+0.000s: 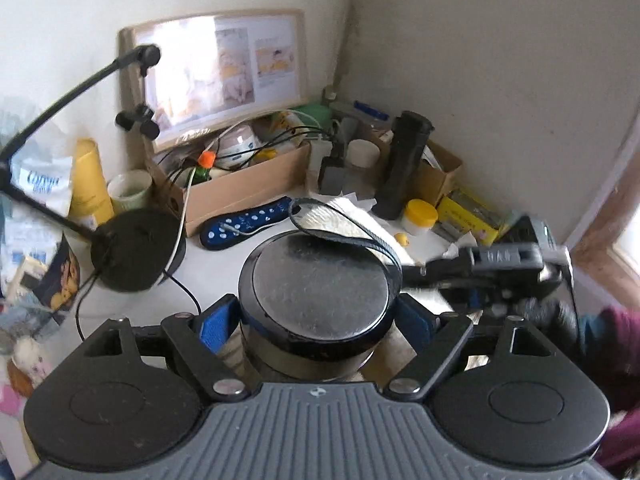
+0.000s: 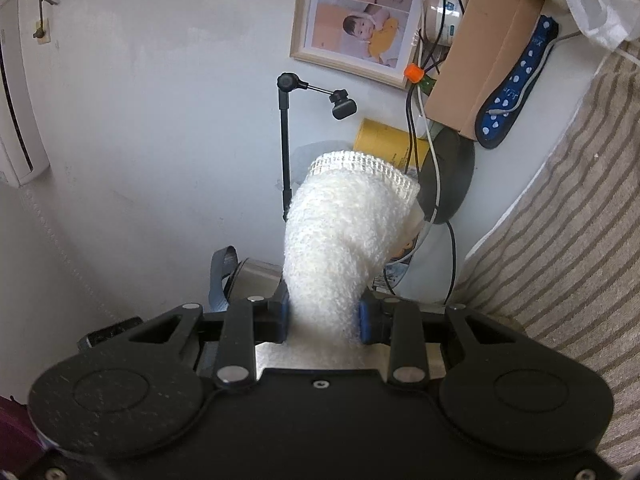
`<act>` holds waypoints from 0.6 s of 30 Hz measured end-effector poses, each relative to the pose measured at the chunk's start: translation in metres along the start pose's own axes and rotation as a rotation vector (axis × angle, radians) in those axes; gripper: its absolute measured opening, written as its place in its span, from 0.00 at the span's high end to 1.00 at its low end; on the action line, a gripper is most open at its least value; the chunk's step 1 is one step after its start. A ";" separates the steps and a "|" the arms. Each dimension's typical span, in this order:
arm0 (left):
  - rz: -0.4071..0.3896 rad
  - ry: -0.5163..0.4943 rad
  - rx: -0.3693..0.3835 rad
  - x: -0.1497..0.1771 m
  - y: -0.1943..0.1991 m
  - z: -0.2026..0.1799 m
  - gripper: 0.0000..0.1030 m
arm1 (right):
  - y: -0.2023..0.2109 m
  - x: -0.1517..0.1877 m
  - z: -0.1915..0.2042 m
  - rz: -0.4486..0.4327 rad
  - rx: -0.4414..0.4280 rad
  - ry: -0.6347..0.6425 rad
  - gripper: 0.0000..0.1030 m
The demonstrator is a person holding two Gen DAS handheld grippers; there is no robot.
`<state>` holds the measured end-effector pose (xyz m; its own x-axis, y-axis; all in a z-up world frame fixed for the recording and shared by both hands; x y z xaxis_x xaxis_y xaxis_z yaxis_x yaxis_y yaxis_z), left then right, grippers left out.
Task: Clean container
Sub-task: 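Sweep the cloth in the right gripper over the lid around the grey strap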
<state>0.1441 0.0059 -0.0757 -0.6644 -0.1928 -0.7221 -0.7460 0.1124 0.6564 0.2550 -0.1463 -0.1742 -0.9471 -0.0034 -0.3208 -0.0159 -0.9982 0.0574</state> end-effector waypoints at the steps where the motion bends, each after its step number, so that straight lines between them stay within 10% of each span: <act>1: 0.000 -0.004 0.009 0.000 0.001 0.002 0.19 | -0.001 -0.001 0.004 0.007 -0.008 0.010 0.71; 11: -0.041 -0.274 0.194 0.017 0.015 0.003 0.21 | -0.011 -0.023 0.056 0.078 -0.174 0.093 0.71; 18: -0.053 -0.342 0.190 0.024 0.018 0.000 0.21 | -0.015 -0.020 0.028 0.142 -0.095 0.086 0.71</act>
<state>0.1145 0.0028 -0.0814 -0.5776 0.1292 -0.8060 -0.7535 0.2954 0.5874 0.2646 -0.1298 -0.1420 -0.9069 -0.1455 -0.3955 0.1500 -0.9885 0.0197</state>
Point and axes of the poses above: each gripper's, at about its wrist camera, not at the fingertips, and y roughly against the way its jaws point, z to its left, x to its underside, the point moved 7 cm from there along -y, roughly the way its jaws point, and after that the axes turned 5 degrees about y, right-handed, at the moved point
